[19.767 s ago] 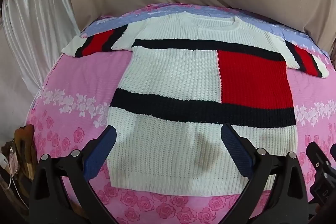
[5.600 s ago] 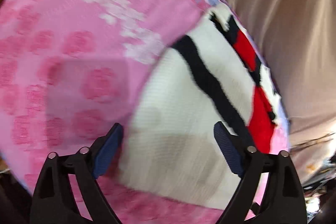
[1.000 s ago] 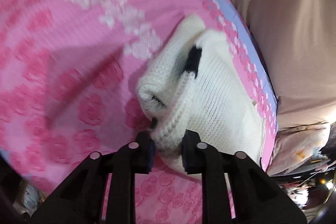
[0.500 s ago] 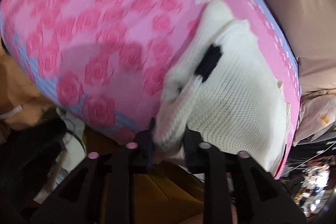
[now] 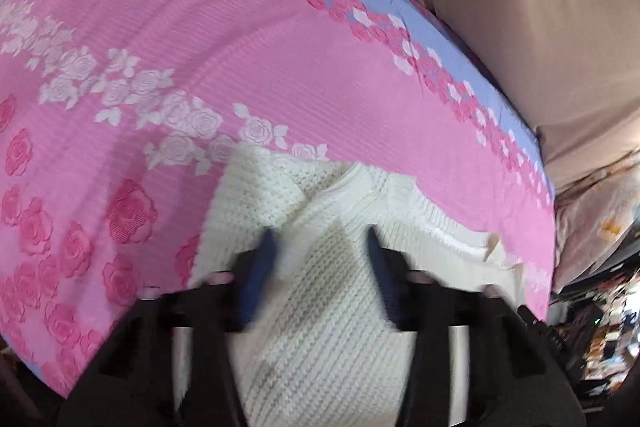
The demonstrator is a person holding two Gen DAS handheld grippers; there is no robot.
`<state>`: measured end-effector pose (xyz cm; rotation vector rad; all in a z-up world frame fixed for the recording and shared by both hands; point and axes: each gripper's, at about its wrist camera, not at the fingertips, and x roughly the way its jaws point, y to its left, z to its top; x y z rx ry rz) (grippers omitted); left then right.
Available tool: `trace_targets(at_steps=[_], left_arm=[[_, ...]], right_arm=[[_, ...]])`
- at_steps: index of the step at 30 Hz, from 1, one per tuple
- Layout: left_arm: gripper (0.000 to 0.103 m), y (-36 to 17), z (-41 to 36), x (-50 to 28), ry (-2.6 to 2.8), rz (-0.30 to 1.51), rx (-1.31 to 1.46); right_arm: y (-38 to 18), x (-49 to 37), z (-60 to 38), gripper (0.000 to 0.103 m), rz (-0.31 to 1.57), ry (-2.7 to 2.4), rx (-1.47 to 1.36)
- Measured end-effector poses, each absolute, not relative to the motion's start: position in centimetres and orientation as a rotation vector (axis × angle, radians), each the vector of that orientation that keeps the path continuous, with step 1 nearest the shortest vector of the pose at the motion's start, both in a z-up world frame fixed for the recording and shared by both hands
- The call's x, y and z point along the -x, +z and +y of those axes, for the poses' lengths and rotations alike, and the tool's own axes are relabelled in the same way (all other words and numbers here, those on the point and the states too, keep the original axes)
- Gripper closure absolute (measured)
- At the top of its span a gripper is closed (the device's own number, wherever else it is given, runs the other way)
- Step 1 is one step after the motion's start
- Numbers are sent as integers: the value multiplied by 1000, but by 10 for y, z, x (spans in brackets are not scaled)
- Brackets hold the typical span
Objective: Fold small clothes
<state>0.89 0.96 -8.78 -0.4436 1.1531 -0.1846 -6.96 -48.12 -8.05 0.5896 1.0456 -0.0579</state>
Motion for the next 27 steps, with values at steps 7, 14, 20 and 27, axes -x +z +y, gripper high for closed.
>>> trace_targets(at_steps=[7,14,20,27], left_arm=[[98,-100,35,-7,-61,1159,414],[96,-84,26,-16,-56,1145,386],[96,-44,-10,-7,-147,1051,270],[94,-98,-17,-19,-99,1158,279]], right_arm=[[-53,92,-504,96,916,-127,-611],[-67,88,-508,84,987,-171,-643],[-29,89,-465,84,935,-23,-579],[-81,60,-432,93,1101,-36,-500]])
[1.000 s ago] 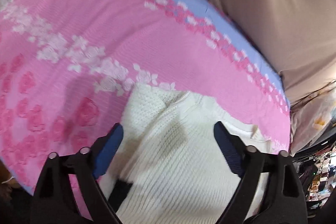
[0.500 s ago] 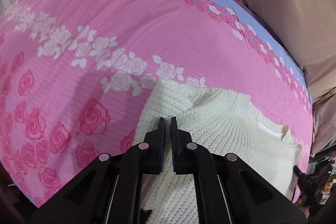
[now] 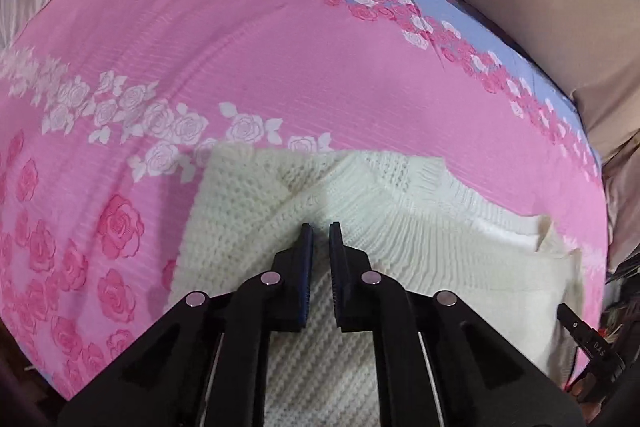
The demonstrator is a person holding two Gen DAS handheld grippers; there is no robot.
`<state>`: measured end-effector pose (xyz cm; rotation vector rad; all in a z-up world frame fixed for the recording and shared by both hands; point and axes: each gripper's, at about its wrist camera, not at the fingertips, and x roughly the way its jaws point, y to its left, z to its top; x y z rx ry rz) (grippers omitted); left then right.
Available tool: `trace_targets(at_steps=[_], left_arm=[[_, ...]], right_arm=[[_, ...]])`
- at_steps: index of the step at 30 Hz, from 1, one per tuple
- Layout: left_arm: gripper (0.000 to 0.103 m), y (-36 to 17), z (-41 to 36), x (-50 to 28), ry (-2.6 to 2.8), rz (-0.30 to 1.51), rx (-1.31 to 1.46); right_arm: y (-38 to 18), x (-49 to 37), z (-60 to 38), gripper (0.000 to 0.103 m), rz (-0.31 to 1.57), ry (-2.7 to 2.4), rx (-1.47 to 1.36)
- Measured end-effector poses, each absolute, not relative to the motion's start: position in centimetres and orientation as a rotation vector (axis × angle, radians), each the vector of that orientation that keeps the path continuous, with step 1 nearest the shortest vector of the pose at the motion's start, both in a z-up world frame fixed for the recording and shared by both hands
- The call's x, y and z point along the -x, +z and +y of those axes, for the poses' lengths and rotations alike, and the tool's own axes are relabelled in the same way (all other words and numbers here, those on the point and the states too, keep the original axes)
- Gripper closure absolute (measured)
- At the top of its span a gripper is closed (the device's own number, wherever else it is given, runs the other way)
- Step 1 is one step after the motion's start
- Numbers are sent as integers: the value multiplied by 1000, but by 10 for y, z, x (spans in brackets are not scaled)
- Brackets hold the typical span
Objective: Fold small clothes
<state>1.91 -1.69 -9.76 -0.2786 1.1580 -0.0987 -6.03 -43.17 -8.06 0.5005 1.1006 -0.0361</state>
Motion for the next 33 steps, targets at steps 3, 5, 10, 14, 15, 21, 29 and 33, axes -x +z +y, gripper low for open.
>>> trace_targets(at_steps=[3,5,10,14,15,21,29,33], left_arm=[[94,-70,2,-4,-102,1109,332],[75,-57,19,9,-73,1088,354],[69,-73,57,42,-17,1143,470],[54,-101,75,75,1,1165,602],[53,-105,76,82,-5,1172,626],[34,-121,75,99,-30,1153,702],[52,-122,75,91,-25,1137,727],[73,-123,80,91,-51,1143,800]], right_arm=[[-44,70,-421,84,1058,6,-455],[-25,74,-399,84,1058,90,-431],[-25,61,-316,86,1127,290,-339],[-61,40,-257,89,1254,324,-162],[-74,35,-251,90,1297,312,-134],[-92,31,-250,93,1326,293,-148],[-94,31,-241,94,1298,275,-122],[-94,33,-247,94,1284,278,-162]])
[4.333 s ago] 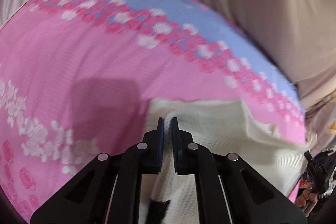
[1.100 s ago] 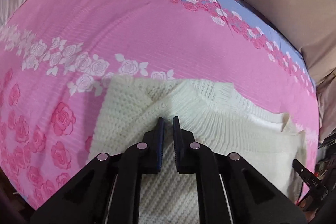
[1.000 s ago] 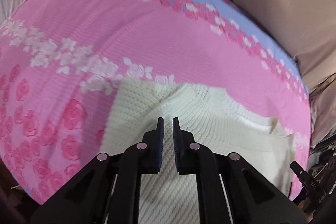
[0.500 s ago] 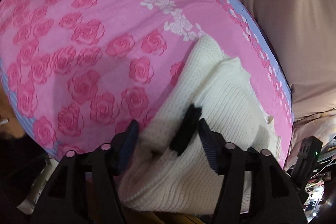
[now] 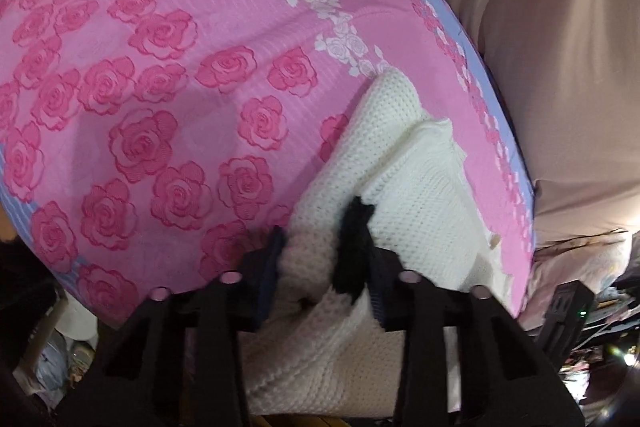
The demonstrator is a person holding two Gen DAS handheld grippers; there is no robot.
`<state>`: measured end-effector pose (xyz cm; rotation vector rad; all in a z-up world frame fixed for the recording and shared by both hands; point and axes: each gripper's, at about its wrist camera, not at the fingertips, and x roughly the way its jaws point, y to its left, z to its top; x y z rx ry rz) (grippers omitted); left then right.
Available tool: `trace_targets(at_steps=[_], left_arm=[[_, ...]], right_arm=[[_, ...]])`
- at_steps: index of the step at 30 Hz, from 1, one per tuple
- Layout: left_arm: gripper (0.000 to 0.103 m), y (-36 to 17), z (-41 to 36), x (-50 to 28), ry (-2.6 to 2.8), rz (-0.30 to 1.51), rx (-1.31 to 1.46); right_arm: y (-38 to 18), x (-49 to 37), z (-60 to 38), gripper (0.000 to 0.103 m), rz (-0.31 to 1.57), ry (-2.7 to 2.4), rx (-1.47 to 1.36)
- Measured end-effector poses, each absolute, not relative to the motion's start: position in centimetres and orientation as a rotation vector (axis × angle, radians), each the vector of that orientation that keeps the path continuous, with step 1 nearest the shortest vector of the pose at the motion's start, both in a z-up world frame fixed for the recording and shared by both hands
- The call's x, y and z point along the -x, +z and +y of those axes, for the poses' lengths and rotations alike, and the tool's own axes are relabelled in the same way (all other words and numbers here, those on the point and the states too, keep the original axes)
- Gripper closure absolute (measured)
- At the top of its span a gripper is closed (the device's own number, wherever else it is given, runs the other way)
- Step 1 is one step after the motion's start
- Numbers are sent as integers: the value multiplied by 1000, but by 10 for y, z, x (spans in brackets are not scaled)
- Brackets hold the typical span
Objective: Fold small clothes
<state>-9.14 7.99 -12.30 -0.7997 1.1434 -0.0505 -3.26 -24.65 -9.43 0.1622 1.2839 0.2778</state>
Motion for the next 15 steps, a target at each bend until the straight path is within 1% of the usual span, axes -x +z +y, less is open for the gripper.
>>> trace_targets(at_steps=[2,6,8,10,13,15], left_arm=[[78,-111,73,92,-69,1121,779],[80,-60,39,90,-196,1037,660],[80,-27,9,89,-290,997,567],[80,-4,-21,91,-376,967,493],[80,19,-70,95,-494,943,370],[81,24,-110,100,-570,949,281]], right_arm=[[-94,34,-249,94,1278,278,-182],[-92,38,-259,92,1258,284,-245],[-86,43,-271,91,1245,280,-327],[-73,53,-289,85,1198,263,-386],[-52,72,-321,85,1124,199,-413],[-43,90,-352,83,1089,154,-480]])
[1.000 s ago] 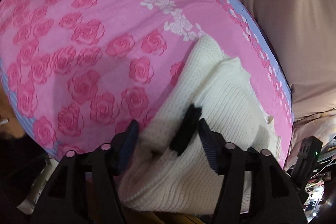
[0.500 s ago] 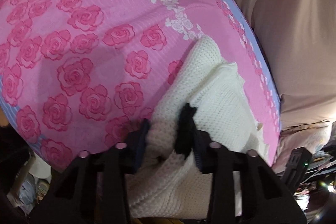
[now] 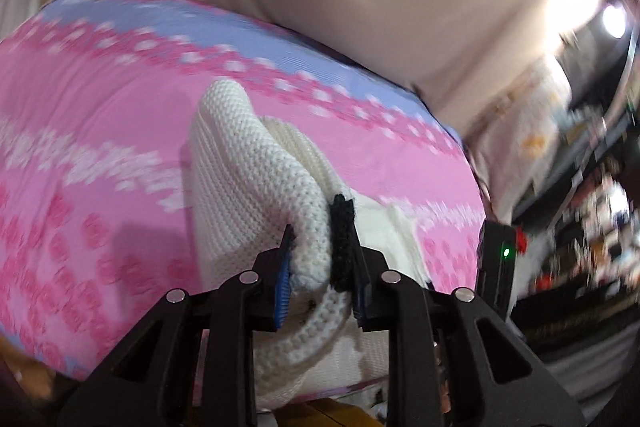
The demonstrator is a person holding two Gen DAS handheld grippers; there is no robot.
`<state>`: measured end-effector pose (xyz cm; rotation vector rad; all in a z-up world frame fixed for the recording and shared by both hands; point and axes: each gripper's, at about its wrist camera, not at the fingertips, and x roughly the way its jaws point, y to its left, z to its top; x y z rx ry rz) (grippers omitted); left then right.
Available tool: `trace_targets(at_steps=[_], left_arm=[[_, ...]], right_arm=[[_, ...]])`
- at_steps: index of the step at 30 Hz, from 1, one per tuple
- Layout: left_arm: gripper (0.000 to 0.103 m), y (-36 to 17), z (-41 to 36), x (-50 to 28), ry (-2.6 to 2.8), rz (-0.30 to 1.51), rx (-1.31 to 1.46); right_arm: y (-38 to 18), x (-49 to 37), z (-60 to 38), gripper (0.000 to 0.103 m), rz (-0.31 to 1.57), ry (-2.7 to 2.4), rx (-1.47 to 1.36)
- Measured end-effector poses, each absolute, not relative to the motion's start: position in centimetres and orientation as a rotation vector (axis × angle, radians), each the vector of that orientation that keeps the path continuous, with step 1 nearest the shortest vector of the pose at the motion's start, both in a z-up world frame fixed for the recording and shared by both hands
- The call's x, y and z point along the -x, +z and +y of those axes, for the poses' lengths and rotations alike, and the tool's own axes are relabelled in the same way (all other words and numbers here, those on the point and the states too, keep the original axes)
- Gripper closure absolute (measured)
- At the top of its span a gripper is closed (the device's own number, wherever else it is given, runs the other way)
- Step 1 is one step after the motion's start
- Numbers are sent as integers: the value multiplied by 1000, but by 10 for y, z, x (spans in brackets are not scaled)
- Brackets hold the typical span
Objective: Fold small clothes
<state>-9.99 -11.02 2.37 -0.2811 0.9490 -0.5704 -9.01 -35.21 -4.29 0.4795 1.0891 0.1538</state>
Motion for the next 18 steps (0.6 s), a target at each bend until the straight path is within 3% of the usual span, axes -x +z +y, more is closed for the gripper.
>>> trace_targets(at_steps=[6,9,10,11,12,13,15,18], left_arm=[[78,-24,-221,115,-710,1088,30],[68,-64,-244,118,-662,1227,-64],[61,-62,-239,120,-656,1224,-47],[45,-57,-230,124,-661,1200,-29],[35,-46,-220,127,-655,1157,-15],[19,-34,-206,130,-638,1109,-2],[15,-17,-181,131,-624,1065,27],[15,-21,-153,128,-639,1170,35]], right_arm=[[-42,142,-419,74,1040,61,-610],[-51,159,-439,66,1043,30,-670],[-54,159,-441,65,1048,25,-690],[-54,161,-443,60,1054,18,-707],[-52,161,-441,48,1055,13,-715],[-48,161,-440,43,1047,15,-723],[-37,160,-436,30,1015,49,-750],[-32,138,-420,21,1031,121,-758]])
